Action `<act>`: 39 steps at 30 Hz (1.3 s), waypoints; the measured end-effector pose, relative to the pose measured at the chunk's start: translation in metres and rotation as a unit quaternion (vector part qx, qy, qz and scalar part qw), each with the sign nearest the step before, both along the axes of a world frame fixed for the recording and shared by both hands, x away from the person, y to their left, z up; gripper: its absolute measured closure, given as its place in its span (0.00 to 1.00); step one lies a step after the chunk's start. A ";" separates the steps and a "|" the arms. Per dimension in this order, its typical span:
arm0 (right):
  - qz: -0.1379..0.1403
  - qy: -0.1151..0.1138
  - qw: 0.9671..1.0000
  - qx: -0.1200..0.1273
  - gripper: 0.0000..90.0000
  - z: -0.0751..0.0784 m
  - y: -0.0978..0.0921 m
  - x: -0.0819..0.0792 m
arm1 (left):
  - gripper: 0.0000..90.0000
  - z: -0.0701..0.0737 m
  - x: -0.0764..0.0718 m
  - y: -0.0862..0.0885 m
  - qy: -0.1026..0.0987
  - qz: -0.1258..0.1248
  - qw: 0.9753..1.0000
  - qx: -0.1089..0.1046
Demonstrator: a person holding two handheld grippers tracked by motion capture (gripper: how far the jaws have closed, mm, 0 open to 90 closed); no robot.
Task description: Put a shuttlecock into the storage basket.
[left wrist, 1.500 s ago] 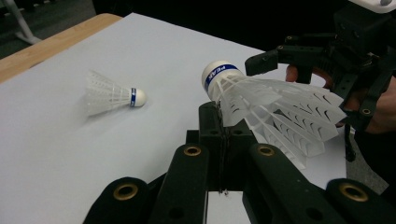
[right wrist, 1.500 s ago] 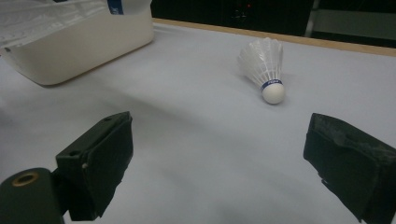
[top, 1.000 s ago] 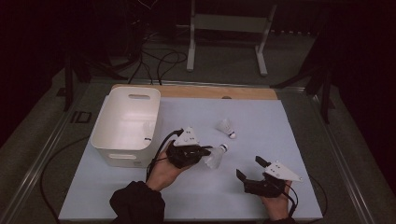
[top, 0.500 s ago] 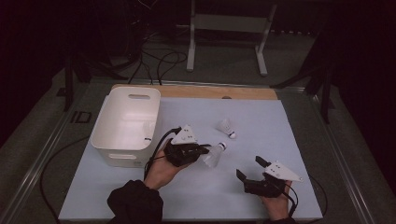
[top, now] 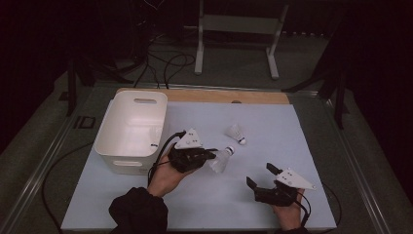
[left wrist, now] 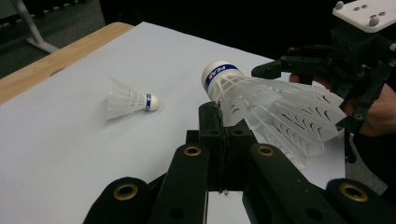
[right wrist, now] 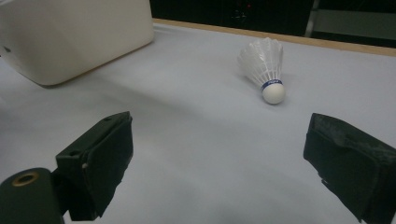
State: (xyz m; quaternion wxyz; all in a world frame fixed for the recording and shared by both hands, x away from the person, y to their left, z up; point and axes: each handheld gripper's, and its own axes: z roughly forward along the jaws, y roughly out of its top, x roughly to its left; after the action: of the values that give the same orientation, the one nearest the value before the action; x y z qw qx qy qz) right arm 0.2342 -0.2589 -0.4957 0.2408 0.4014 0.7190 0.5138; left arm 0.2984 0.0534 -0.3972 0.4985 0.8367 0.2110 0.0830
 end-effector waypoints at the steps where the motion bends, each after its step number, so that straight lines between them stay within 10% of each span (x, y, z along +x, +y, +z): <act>1: 0.000 0.000 1.000 0.000 0.09 0.000 0.000 0.000 | 1.00 0.000 0.000 0.001 0.000 -0.001 1.000 0.001; 39: -0.001 0.000 1.000 0.000 0.09 0.000 0.000 0.000 | 1.00 0.015 0.003 0.016 -0.010 0.013 1.000 0.002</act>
State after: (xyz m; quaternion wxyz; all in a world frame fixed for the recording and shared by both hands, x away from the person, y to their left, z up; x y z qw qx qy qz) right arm 0.2343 -0.2590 -0.4957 0.2411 0.4021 0.7184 0.5139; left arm 0.3012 0.0690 -0.3826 0.4982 0.8337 0.2169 0.0985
